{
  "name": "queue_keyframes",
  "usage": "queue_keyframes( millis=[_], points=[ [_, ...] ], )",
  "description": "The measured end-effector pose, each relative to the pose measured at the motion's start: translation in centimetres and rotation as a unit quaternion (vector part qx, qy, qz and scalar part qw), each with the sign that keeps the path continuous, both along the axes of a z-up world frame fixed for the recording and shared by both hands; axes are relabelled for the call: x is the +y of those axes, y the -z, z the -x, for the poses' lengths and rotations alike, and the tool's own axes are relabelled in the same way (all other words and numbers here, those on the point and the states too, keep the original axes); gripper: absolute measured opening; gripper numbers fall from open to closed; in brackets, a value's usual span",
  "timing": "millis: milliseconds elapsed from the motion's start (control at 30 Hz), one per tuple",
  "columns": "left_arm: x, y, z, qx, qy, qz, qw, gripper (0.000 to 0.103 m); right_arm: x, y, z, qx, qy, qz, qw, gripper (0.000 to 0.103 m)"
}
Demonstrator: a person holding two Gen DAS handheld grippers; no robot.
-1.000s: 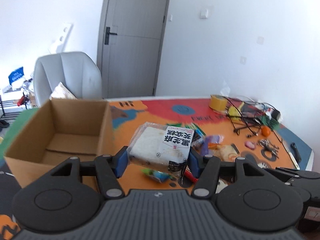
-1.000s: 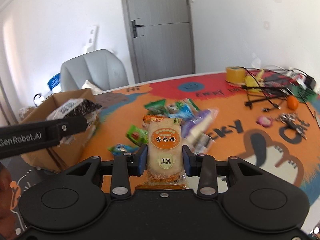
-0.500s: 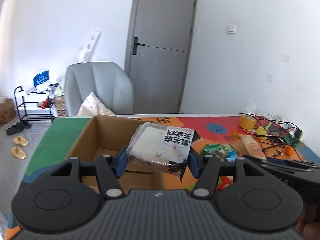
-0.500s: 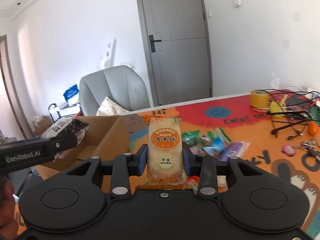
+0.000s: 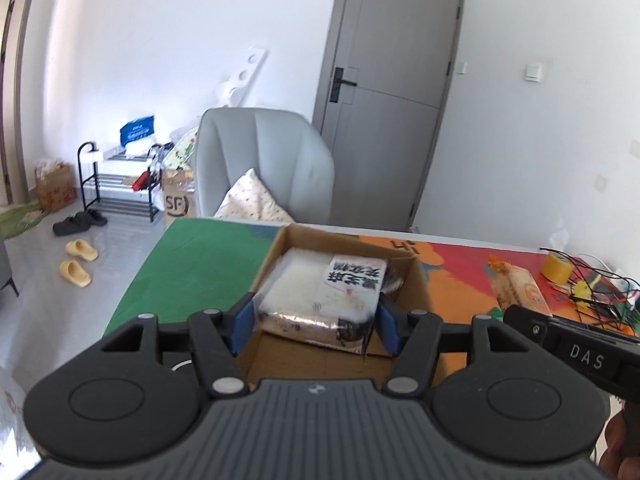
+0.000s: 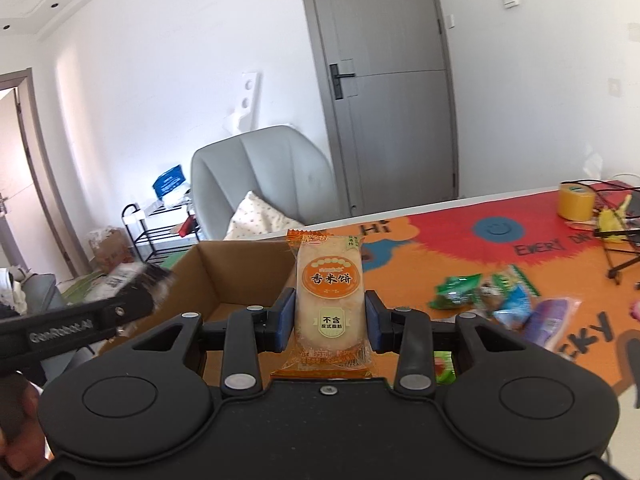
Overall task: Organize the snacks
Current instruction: 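Release the white bag into the box with left tool while right tool releases rice cake, then grasp the blue-wrapped candy with left tool while right tool grasps the clear snack bag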
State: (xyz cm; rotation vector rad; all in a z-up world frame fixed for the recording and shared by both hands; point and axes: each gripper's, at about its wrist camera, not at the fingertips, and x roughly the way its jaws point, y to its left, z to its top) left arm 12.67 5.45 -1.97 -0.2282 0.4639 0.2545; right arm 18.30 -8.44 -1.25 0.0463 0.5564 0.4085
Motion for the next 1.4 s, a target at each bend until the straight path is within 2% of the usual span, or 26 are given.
queue_keyframes(
  millis=[67,300,533,600,833,900,1167,1300,1400],
  points=[
    [0.6,0.0,0.1,-0.003,-0.008,0.001,1.0,0.069,1.0,0.1,-0.1,0.0,-0.008,0.0,1.0,0.037],
    [2.8,-0.7,1.9,-0.022,-0.041,0.008,0.9989,0.077,3.7,0.1,-0.4,0.003,-0.029,-0.006,1.0,0.037],
    [3.9,-0.6,2.3,-0.014,-0.064,0.01,0.9978,0.083,5.0,0.3,-0.6,0.02,-0.044,-0.012,0.999,0.04],
    [3.7,-0.6,2.4,-0.016,-0.064,0.008,0.9978,0.086,4.6,0.1,-0.5,0.023,-0.042,-0.018,0.999,0.047],
    [2.3,-0.6,2.2,-0.008,-0.052,-0.003,0.9986,0.096,1.9,0.0,-0.1,0.03,-0.005,-0.019,0.999,0.052],
    [1.5,-0.5,2.2,-0.004,-0.043,-0.006,0.999,0.098,1.1,0.1,0.1,0.033,0.006,-0.014,0.999,0.057],
    [-0.5,0.1,1.5,0.014,-0.018,-0.009,0.9997,0.1,-2.5,0.5,1.3,0.046,0.034,-0.005,0.998,0.071],
    [-1.7,0.1,1.4,0.024,-0.006,-0.008,0.9997,0.1,-4.2,0.4,1.6,0.057,0.034,-0.009,0.998,0.081],
    [-2.9,0.1,1.4,0.026,0.004,-0.013,0.9996,0.1,-5.4,0.3,1.8,0.058,0.037,-0.003,0.998,0.084]
  ],
)
